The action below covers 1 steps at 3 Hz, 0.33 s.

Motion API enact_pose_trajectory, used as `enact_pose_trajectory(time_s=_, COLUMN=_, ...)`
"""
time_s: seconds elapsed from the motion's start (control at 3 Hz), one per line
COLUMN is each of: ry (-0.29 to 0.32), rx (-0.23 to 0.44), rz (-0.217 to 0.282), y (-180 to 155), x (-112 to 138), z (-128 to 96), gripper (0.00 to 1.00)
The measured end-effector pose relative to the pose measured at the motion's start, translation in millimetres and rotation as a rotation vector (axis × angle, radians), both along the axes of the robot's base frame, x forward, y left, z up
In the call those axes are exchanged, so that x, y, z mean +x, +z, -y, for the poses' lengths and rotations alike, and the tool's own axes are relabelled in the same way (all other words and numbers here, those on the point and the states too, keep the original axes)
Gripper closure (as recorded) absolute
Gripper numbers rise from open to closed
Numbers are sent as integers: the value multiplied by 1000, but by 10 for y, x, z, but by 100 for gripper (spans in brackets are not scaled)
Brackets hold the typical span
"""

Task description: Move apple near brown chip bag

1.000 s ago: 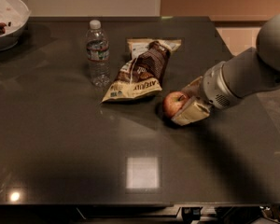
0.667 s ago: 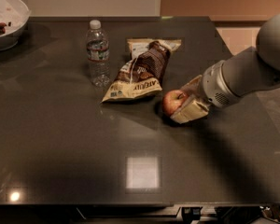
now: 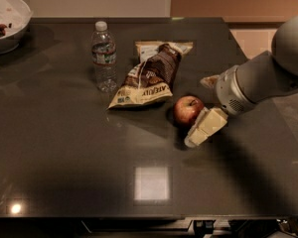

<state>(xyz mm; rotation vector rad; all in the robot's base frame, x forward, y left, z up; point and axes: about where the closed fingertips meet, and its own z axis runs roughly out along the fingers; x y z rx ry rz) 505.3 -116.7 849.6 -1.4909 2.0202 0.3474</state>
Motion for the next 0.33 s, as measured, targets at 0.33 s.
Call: enact_pose_trajectory(time_s=0.33, ry=0, rx=0, rz=0, y=0, x=0, z=-1, gripper=0)
